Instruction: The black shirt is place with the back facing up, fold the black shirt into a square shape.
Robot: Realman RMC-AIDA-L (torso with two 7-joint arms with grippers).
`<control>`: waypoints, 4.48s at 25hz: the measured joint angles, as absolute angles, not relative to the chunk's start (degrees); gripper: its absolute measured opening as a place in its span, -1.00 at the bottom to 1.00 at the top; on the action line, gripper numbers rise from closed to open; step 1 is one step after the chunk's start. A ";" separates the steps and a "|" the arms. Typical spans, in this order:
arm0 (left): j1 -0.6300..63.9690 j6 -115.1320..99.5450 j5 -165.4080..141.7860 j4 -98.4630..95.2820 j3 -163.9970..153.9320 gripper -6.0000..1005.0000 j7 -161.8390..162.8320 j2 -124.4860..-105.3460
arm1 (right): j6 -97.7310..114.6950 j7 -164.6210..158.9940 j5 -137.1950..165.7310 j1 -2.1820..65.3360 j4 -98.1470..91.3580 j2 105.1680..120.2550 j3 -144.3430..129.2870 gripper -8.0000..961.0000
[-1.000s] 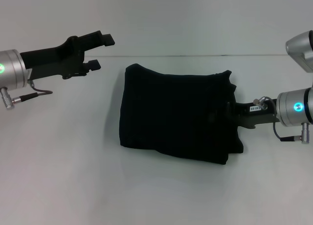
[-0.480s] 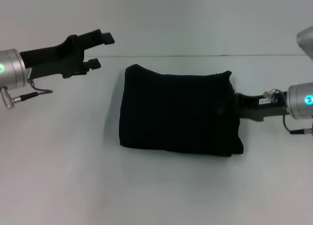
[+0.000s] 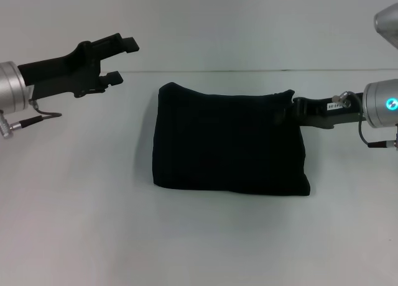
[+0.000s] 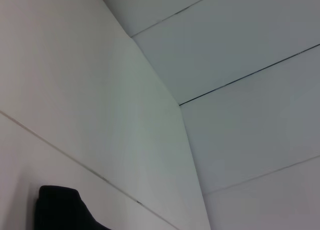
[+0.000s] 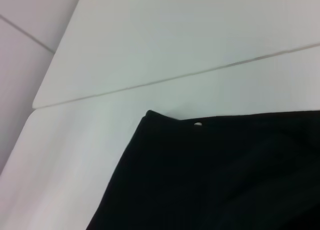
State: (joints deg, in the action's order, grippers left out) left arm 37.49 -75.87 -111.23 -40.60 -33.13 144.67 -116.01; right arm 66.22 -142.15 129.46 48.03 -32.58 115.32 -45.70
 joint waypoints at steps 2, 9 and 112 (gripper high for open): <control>37.39 -75.85 -111.17 -40.60 -32.86 0.88 144.65 -115.96 | 66.62 -142.15 129.49 47.93 -34.29 115.37 -47.01 -0.89; 37.22 -75.76 -111.16 -40.60 -32.44 0.88 144.57 -115.93 | 65.79 -142.67 131.52 48.00 -36.29 116.03 -50.42 -0.86; 35.61 -76.75 -124.02 -29.76 -36.27 0.58 143.04 -119.04 | 90.41 -84.12 95.90 22.33 -32.19 118.38 -33.74 0.47</control>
